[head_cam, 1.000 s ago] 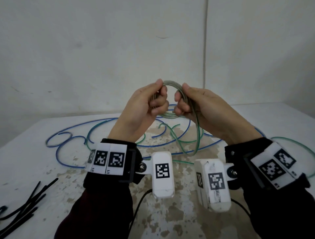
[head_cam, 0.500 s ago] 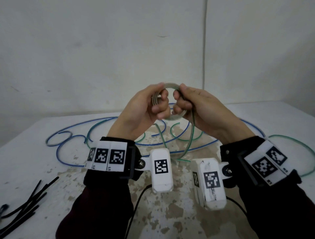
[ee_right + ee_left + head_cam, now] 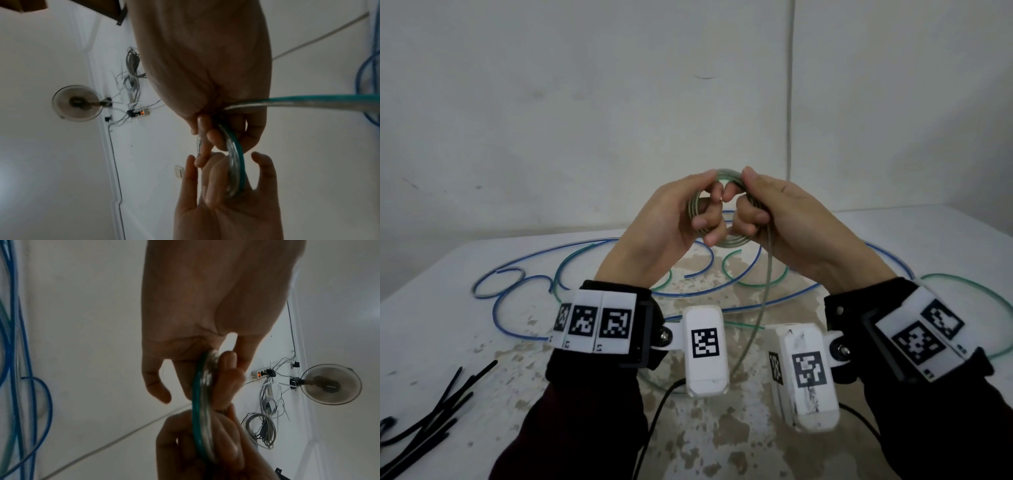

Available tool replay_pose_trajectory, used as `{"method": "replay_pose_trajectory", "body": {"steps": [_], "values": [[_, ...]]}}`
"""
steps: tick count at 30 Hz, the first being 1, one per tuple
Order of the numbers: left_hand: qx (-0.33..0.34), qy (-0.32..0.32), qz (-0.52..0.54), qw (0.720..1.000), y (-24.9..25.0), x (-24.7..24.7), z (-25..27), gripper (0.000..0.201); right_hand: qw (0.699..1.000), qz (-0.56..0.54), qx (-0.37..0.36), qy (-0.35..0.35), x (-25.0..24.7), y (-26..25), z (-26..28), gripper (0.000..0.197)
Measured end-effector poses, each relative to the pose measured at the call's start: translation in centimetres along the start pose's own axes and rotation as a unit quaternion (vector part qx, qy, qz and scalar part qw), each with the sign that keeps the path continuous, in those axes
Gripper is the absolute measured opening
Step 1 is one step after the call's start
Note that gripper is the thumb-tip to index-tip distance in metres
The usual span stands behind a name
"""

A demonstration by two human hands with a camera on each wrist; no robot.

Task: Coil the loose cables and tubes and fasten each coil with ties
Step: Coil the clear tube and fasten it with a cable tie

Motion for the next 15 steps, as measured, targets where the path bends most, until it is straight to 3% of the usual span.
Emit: {"method": "replay_pose_trajectory", "body": {"steps": [3,7,12,15], "values": [[0.018,0.006,-0.021,1.000,-0.05,-0.42,0.03,0.033,1.000,0.022,-0.001,0.000,0.32,0.04,0.06,0.037],[0.082,0.038,0.039,0.995,-0.33,-0.50,-0.49,0.033,0.998,-0.057,0.023,0.002,0.70,0.05,-0.06,0.040],[-0.010,0.037,0.015,0.999,0.10,-0.26,-0.14,0.034,1.000,-0.004,0.023,-0.011,0.25,-0.10,0.23,0.040],[0.004,0.042,-0.026,0.999,0.18,-0.53,0.18,0.035,0.999,0.018,0.038,-0.005,0.48,-0.11,0.35,0.038]]}}
Point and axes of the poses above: each hand's wrist, its own z-axis away from the middle knuckle, its own x-axis out of the palm, y = z × x, the point moved 2 cm from there along -z, towards the middle knuckle, and after that the axes turned 15 degrees about z, right-handed, at the moved point
